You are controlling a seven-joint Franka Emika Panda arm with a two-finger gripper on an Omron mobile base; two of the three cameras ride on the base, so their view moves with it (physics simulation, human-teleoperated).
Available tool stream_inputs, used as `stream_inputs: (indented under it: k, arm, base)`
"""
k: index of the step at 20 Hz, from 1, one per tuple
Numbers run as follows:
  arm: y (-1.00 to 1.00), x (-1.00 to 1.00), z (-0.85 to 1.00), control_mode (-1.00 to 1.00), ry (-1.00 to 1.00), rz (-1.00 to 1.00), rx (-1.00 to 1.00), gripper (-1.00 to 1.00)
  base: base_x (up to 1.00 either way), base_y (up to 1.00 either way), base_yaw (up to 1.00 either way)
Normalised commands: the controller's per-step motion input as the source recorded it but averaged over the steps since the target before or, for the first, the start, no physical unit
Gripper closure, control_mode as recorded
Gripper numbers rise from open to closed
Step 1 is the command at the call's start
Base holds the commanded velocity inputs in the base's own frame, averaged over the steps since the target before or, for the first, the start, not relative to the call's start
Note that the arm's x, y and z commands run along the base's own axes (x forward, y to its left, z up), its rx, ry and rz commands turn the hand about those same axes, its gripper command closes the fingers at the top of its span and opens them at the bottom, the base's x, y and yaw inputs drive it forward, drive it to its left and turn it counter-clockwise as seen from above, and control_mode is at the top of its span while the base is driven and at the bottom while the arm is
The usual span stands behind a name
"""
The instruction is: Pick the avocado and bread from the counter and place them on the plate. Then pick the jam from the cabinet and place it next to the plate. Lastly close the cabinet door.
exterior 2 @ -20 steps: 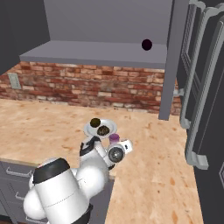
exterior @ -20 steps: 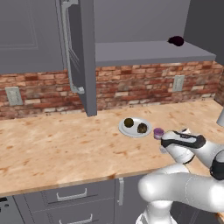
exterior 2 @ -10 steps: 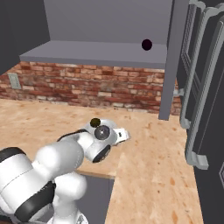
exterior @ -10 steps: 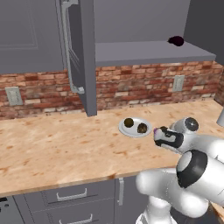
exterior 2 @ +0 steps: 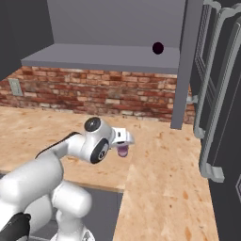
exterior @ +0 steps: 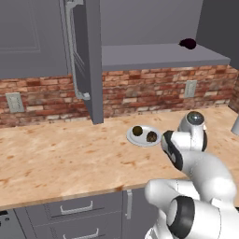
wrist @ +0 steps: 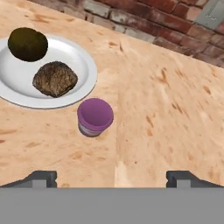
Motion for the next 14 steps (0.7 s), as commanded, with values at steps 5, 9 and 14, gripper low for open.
stream_inputs:
  k: [5,9,14]
  arm:
    - [0.00,-0.09,0.73,-1.00,0.14,-0.10,0.00,-1.00]
    - [0.02,-0.01,0.72,-1.00,0.10,-0.03,0.00,-1.00]
    - [0.00,-0.45,0.36,-1.00,-0.21,0.00,0.00,-1.00]
  base:
    - [0.00,0.00,0.00]
    - [0.00,0.00,0.00]
    - [0.00,0.00,0.00]
